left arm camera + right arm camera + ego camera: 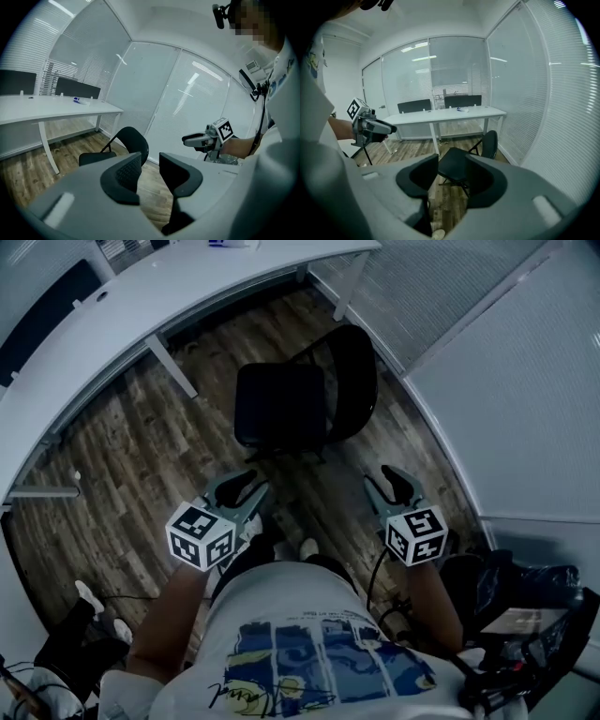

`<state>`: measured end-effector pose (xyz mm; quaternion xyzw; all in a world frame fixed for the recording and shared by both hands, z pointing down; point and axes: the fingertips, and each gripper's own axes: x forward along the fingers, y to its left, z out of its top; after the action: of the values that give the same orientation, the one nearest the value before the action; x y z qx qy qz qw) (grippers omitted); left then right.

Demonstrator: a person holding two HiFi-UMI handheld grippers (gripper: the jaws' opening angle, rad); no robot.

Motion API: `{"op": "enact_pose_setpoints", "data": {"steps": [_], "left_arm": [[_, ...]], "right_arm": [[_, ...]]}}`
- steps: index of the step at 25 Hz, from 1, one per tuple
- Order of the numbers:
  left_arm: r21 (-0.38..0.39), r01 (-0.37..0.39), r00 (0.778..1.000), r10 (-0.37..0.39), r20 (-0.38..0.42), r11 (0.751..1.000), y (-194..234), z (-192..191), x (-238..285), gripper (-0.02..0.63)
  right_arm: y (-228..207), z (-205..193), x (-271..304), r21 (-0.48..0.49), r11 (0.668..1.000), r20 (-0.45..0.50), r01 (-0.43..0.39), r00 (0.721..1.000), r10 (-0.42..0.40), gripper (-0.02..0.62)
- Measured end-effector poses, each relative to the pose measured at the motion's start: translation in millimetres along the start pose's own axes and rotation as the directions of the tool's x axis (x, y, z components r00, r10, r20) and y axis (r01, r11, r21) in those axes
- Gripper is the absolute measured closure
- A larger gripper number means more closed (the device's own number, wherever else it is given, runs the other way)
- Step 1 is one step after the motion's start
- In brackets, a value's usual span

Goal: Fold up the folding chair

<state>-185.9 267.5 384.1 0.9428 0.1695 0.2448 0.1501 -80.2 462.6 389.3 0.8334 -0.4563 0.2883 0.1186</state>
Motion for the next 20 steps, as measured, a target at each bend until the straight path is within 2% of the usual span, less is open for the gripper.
{"op": "enact_pose_setpoints", "data": {"steps": [8, 13, 20], "left_arm": [[0.002, 0.056, 0.997, -0.056, -0.046, 0.998, 78.4, -4.3, 2.1, 0.474], [-0.056, 0.054, 0.997, -0.057, -0.049, 0.997, 115.1, -9.5, 7.6, 0.466], [-0.13, 0.021, 0.997, -0.03, -0.071, 0.991, 156.8, -27.1, 30.8, 0.44]], "right_arm": [[-7.2, 1.7, 52.6, 0.051, 0.991, -0.058, 0.127, 0.99, -0.124, 0.431], [-22.7, 8.3, 78.4, 0.035, 0.986, -0.119, 0.162, 0.98, -0.157, 0.431], [-77.7, 8.3, 129.3, 0.029, 0.979, -0.187, 0.2, 0.964, -0.191, 0.431]]}}
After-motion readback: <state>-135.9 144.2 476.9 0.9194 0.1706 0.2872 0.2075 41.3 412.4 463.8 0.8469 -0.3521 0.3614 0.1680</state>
